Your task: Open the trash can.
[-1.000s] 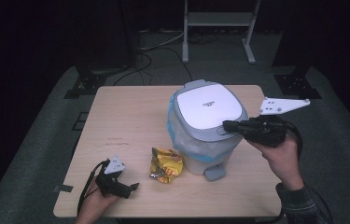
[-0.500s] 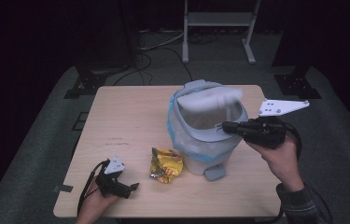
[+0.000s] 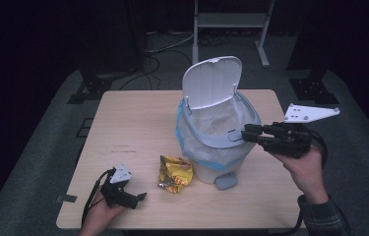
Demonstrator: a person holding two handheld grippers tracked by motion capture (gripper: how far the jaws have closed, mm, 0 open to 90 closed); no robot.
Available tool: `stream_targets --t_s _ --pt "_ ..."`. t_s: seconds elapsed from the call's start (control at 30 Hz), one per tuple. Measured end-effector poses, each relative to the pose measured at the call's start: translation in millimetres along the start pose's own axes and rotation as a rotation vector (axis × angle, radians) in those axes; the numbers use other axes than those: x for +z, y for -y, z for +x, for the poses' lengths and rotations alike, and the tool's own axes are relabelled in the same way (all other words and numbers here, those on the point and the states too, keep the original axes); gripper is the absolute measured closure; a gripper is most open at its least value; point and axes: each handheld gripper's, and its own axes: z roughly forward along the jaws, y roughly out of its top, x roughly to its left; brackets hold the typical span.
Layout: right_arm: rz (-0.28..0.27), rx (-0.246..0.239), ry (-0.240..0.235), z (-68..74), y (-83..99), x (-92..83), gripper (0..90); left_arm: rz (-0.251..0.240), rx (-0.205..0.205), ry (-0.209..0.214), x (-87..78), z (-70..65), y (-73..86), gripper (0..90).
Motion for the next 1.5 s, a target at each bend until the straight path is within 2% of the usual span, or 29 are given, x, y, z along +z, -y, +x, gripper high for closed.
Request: stream_targets --t_s 0.37,0.67,0.87,1.07,1.13,1.37,1.43,1.5 --pt "-0.025 0.007 0.077 -7.0 12.6 -27.1 43.6 0.0 0.0 0.0 0.0 0.0 0.0 0.0" --pt "-0.007 -0.002 0.149 -12.5 32.0 -34.8 25.0 0.0 0.0 0.0 0.0 0.0 0.0 0.0" --pt "0.01 0.019 0.169 -17.3 52.0 -35.8 13.2 0.0 0.0 0.0 0.0 0.0 0.0 0.0" --pt "0.022 0.044 0.202 -21.3 69.7 -33.8 12.3 0.0 0.0 0.0 0.0 0.0 0.0 0.0" --pt "0.024 0.055 0.2 -22.7 75.5 -32.2 10.8 0.0 0.0 0.0 0.0 0.0 0.0 0.0" --pt "0.04 0.058 0.207 -22.5 97.8 -24.6 5.8 0.0 0.0 0.0 0.0 -0.1 0.0 0.0" --pt "0.047 0.058 0.218 -23.3 104.9 -21.7 1.3 0.0 0.0 0.0 0.0 0.0 0.0 0.0" --pt "0.053 0.054 0.231 -23.7 111.8 -19.1 1.3 0.0 0.0 0.0 0.0 0.0 0.0 0.0"
